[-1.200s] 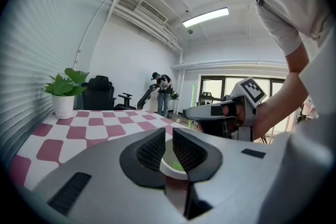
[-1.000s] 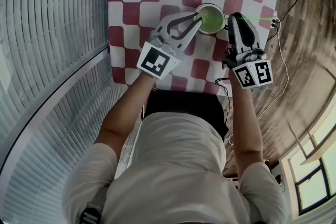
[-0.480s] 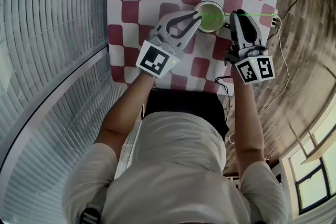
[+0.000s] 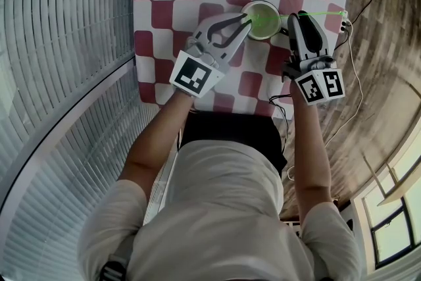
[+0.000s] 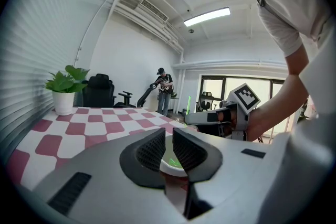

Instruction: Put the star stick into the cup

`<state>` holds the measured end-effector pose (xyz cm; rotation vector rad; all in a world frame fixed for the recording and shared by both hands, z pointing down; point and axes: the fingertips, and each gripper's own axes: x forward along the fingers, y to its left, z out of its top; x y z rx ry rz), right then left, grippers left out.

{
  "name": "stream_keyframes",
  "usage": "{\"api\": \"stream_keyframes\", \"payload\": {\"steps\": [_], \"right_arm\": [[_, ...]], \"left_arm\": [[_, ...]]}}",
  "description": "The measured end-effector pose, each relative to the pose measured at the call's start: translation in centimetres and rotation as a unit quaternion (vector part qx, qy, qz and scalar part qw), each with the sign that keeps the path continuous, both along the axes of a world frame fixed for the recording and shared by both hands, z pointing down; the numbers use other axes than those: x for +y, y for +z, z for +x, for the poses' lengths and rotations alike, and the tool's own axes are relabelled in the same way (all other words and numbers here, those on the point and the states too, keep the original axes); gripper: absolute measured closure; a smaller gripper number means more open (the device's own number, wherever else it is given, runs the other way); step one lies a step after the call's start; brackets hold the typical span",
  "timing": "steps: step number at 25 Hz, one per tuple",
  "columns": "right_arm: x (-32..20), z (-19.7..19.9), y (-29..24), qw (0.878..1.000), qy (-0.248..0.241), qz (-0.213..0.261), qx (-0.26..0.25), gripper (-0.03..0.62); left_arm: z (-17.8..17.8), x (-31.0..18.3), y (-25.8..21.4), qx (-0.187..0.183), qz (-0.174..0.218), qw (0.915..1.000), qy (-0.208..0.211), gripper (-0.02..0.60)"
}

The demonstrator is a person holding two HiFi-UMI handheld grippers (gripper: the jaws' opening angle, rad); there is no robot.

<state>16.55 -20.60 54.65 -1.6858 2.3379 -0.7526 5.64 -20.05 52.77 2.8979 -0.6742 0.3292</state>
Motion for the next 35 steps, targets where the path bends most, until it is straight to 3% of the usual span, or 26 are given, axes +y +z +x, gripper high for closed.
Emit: {"api": "stream_keyframes", "payload": {"steps": [16, 28, 35], "right_arm": [[2.3, 1.4, 0.1, 0.999, 0.016, -0.011, 0.028, 0.494], [4.6, 0.4, -5.1, 0.994, 0.000, 0.011, 0.107, 0.514], [5.3, -0.4, -9.9, 0.992, -0.006, 0.034, 0.123, 0.543]], "left_arm": [[0.5, 0.7, -0.9, 0.009, 0.004, 0.9999, 0.000, 0.514], [0.1, 2.0, -4.8, 0.028, 0.005, 0.9996, -0.009, 0.517], [0.1, 2.7, -9.4, 0.039, 0.018, 0.9990, -0.010, 0.531]]}}
